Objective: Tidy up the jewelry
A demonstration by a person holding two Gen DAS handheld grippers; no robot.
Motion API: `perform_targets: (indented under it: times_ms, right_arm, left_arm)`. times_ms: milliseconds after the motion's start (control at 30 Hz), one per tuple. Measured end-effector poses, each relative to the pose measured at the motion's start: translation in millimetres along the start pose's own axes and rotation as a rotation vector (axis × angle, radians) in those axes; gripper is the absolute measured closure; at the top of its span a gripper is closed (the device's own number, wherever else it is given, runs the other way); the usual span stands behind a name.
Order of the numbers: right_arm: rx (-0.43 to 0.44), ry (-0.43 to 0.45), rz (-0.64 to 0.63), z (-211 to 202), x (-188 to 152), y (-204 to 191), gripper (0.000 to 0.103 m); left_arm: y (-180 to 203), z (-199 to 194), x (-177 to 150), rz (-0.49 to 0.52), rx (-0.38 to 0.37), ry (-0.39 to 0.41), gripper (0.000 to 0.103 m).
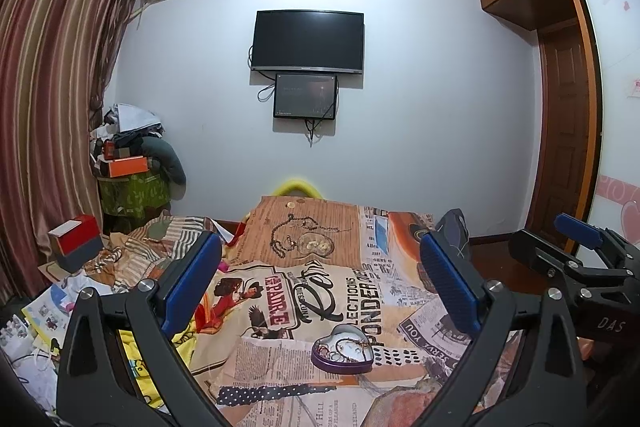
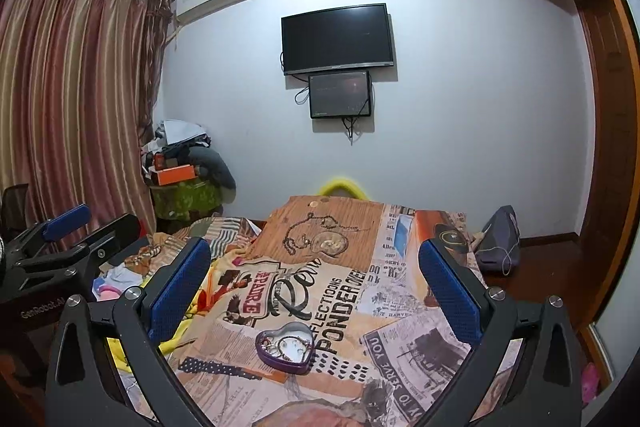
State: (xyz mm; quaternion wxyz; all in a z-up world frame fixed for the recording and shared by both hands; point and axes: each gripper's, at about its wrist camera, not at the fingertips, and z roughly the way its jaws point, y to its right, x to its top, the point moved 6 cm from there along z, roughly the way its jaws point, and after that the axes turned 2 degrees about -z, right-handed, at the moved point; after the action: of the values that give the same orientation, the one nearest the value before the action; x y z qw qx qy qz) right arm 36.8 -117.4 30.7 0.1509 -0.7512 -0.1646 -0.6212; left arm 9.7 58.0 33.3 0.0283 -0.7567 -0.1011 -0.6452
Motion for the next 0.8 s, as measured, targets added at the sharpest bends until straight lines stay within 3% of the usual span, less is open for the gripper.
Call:
perform_targets:
  times_ms: [800]
  right_arm:
    - [0.005, -0.013, 0.006, 0.0, 0.1, 1.6, 0.000]
  left_arm:
    - [1.3, 9.7, -6.5, 0.005, -0.034, -0.034, 0.002]
